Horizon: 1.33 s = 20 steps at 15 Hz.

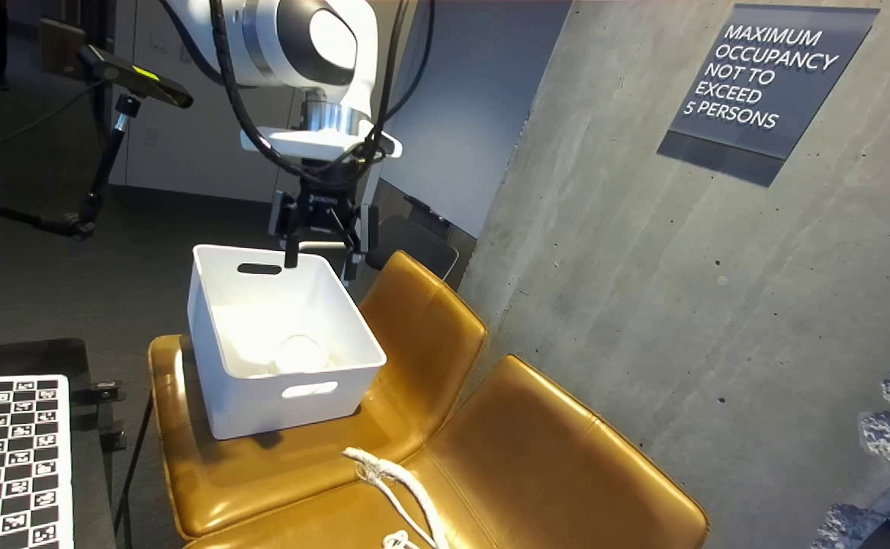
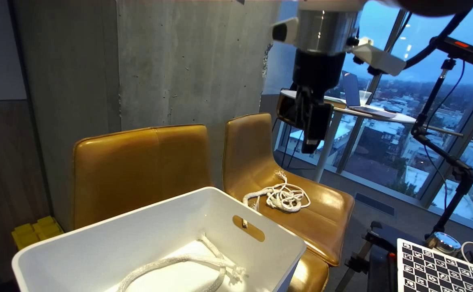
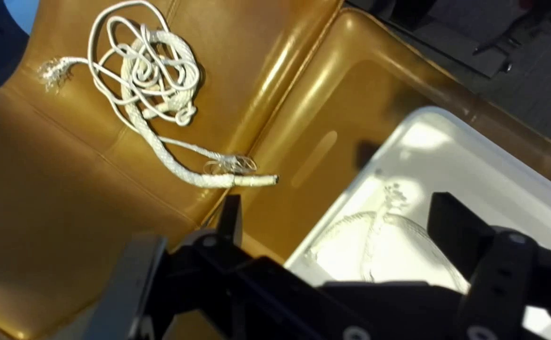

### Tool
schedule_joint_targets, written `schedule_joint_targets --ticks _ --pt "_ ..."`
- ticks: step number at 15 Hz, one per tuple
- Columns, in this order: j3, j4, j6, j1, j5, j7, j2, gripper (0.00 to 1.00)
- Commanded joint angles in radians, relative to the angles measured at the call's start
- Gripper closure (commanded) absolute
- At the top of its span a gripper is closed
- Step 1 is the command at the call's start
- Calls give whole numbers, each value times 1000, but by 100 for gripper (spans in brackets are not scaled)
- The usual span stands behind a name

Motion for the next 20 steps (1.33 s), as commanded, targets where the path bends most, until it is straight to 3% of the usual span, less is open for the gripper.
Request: schedule_joint_targets --ticks 1,5,8,12,20 --pt "-63 -88 91 -72 0 -114 -24 0" --pt "-116 -62 152 -140 9 -252 44 0" --pt "-123 -56 194 -170 22 -371 76 0" --pt "-121 19 238 -199 9 -520 206 0" --pt "-119 408 221 -227 -6 -697 584 0"
